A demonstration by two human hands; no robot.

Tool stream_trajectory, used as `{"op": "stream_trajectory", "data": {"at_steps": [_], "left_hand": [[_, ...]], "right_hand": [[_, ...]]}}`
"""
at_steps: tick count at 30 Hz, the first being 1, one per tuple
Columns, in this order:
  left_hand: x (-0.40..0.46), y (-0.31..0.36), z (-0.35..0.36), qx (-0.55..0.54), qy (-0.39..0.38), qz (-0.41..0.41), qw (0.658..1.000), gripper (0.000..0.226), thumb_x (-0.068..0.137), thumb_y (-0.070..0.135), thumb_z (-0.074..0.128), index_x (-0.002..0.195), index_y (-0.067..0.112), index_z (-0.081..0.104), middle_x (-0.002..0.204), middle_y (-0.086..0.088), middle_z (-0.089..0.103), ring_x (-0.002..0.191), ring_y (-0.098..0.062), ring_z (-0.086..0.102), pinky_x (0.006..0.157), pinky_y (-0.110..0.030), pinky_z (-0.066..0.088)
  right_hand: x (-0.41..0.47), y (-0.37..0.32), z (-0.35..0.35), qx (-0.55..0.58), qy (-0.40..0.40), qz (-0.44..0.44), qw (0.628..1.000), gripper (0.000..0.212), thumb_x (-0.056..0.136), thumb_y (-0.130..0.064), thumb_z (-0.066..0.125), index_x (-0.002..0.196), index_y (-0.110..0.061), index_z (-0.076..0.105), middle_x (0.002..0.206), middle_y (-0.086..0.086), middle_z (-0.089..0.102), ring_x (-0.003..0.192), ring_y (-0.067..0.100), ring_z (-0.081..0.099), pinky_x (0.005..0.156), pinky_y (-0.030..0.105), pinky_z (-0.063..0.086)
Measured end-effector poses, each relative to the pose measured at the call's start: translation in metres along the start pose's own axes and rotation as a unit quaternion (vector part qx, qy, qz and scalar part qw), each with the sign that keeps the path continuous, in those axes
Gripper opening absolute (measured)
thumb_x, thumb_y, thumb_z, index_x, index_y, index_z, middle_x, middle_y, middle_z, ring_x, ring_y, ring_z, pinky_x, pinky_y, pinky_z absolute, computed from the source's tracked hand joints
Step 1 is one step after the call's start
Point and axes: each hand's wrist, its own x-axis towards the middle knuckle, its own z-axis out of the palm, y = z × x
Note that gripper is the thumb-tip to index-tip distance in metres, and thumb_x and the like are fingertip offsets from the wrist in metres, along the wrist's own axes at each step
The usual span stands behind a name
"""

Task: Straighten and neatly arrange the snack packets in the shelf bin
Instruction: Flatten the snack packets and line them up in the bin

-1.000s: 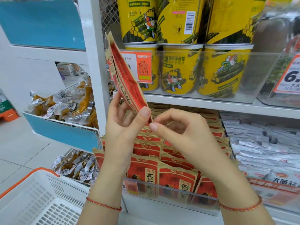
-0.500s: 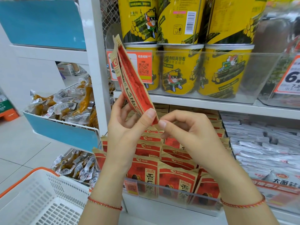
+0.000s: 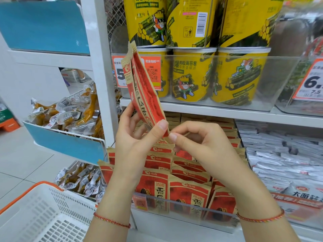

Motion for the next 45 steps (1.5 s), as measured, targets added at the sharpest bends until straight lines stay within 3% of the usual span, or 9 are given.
{"op": "stream_trajectory", "data": {"at_steps": [5,10,17,21,23,27,36,40,45], "left_hand": [[-0.005,-0.001,0.005,0.169,0.052,0.085,0.98,0.082,0.061,0.045,0.084,0.127,0.042,0.036,0.119,0.029,0.054,0.115,0.008,0.053,0.093,-0.012,0.044],[-0.008,-0.01,0.007,0.302,0.041,0.142,0.942,0.085,0.063,0.047,0.081,0.131,0.043,0.031,0.122,0.024,0.046,0.12,0.002,0.047,0.102,-0.034,0.045],[-0.008,-0.015,0.009,0.337,0.019,0.174,0.925,0.085,0.066,0.05,0.077,0.136,0.037,0.03,0.122,0.026,0.038,0.12,0.01,0.04,0.102,-0.027,0.042],[-0.01,-0.004,0.007,0.21,-0.037,0.088,0.973,0.077,0.066,0.053,0.074,0.132,0.051,0.035,0.133,0.019,0.049,0.123,-0.003,0.05,0.1,-0.025,0.045],[-0.008,0.002,0.002,0.06,-0.124,0.008,0.99,0.081,0.065,0.047,0.075,0.14,0.036,0.045,0.127,0.009,0.061,0.11,-0.007,0.061,0.094,-0.028,0.049],[-0.006,0.005,-0.004,-0.108,-0.273,-0.07,0.953,0.064,0.072,0.053,0.075,0.124,0.018,0.067,0.117,-0.006,0.068,0.109,-0.029,0.058,0.099,-0.048,0.044],[-0.008,0.005,0.002,-0.196,-0.305,-0.12,0.924,0.04,0.08,0.05,0.068,0.112,0.026,0.074,0.112,0.003,0.072,0.104,-0.018,0.065,0.092,-0.039,0.051],[-0.004,-0.003,0.004,0.059,-0.11,-0.085,0.988,0.024,0.097,0.032,0.054,0.108,0.024,0.074,0.103,0.009,0.074,0.105,-0.01,0.066,0.093,-0.029,0.049],[-0.004,-0.009,0.002,0.325,-0.113,-0.081,0.935,0.025,0.095,0.02,0.055,0.091,0.038,0.07,0.092,0.017,0.07,0.076,0.009,0.058,0.076,-0.01,0.044]], "right_hand": [[0.004,0.001,-0.007,0.119,0.051,0.041,0.991,0.012,0.09,-0.016,0.061,0.093,-0.018,0.072,0.088,-0.004,0.075,0.085,0.01,0.07,0.075,0.026,0.057],[0.005,0.0,-0.014,0.191,0.121,0.054,0.973,0.032,0.079,-0.035,0.062,0.107,-0.02,0.069,0.098,-0.002,0.075,0.093,0.012,0.07,0.076,0.026,0.058],[0.005,0.001,-0.012,0.181,0.151,0.058,0.97,0.016,0.085,-0.025,0.062,0.098,-0.022,0.07,0.087,-0.006,0.075,0.08,0.006,0.07,0.07,0.024,0.058],[0.003,-0.003,-0.017,0.219,0.141,0.039,0.965,0.027,0.083,-0.041,0.062,0.103,-0.024,0.07,0.1,-0.003,0.074,0.096,0.01,0.069,0.078,0.025,0.055],[0.001,-0.005,-0.023,0.233,0.117,0.025,0.965,0.038,0.083,-0.043,0.064,0.118,-0.027,0.063,0.115,-0.006,0.07,0.111,0.006,0.063,0.09,0.027,0.053],[0.0,-0.004,-0.033,0.245,0.061,0.004,0.968,0.069,0.07,-0.025,0.078,0.134,-0.023,0.051,0.122,-0.003,0.067,0.117,0.008,0.059,0.093,0.024,0.049],[-0.005,-0.004,-0.042,0.315,0.121,-0.05,0.94,0.025,0.063,-0.021,0.069,0.088,-0.016,0.07,0.083,-0.001,0.074,0.075,0.013,0.07,0.064,0.025,0.055],[-0.005,-0.003,-0.048,0.251,0.203,-0.066,0.944,0.025,0.069,-0.02,0.067,0.094,-0.016,0.068,0.082,-0.004,0.075,0.075,0.01,0.069,0.063,0.023,0.055],[-0.005,0.005,-0.052,0.144,0.247,-0.072,0.956,0.016,0.078,-0.015,0.066,0.093,-0.019,0.068,0.085,-0.009,0.075,0.084,0.009,0.069,0.079,0.031,0.057]]}}
